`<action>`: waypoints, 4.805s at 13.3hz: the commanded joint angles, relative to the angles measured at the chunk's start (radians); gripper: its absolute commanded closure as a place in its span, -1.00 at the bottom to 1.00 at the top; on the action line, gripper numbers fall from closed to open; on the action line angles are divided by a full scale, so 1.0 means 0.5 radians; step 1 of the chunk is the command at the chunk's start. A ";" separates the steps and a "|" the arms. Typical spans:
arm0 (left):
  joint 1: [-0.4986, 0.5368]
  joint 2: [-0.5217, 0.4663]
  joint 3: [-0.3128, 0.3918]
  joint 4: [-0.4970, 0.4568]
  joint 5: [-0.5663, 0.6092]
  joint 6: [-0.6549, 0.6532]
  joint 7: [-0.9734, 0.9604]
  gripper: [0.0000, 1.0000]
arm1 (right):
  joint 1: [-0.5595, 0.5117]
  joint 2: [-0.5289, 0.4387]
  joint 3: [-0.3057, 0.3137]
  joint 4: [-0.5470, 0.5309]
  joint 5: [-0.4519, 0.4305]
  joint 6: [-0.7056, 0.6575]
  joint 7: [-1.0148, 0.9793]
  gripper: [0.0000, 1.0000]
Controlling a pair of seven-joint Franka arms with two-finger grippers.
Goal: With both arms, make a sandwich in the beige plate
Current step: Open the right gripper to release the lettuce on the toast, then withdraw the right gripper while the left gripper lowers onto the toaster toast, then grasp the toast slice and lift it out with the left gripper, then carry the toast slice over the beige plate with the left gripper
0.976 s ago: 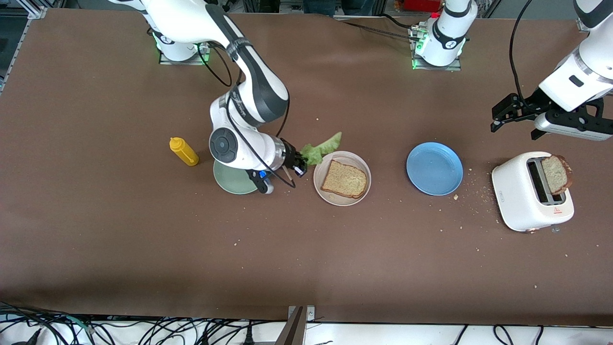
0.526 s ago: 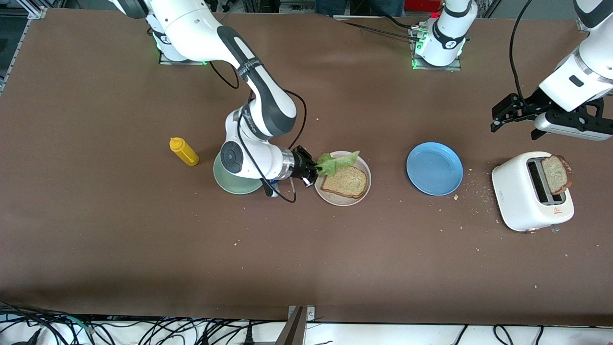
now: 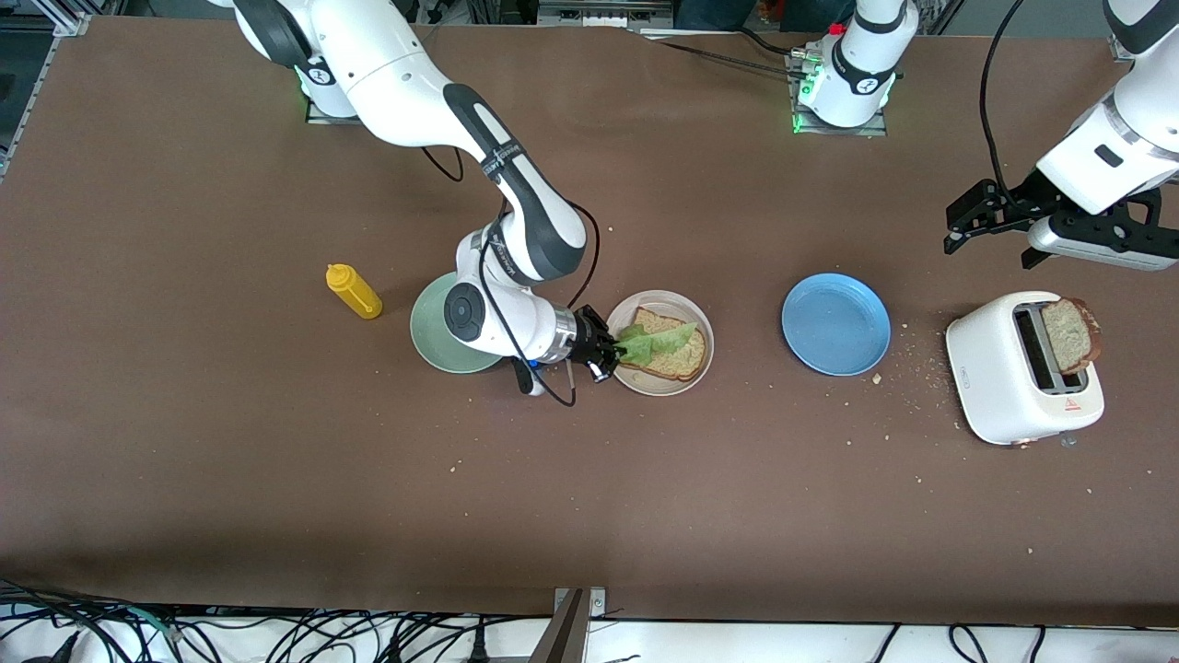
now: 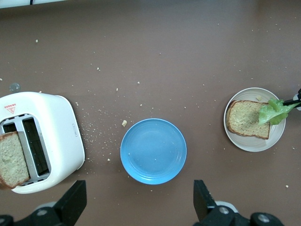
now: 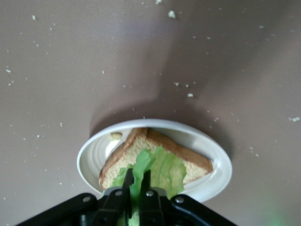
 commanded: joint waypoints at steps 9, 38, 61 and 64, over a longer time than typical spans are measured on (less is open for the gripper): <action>0.011 0.007 0.000 0.022 -0.039 -0.021 0.050 -1.00 | 0.029 0.114 0.016 0.144 0.011 0.080 0.000 -0.55; 0.616 0.688 0.089 0.231 0.375 0.274 0.145 -1.00 | -0.278 -0.877 -0.892 0.122 -1.182 -1.896 -3.160 -0.99; 0.665 0.952 0.034 1.003 0.179 -0.731 0.130 1.00 | -1.007 -1.223 0.123 -0.236 -1.535 -1.590 -3.010 -0.98; 0.625 0.891 -0.183 1.056 0.017 -0.861 0.063 1.00 | -1.100 -1.334 0.154 -0.424 -1.541 -1.513 -3.025 -0.99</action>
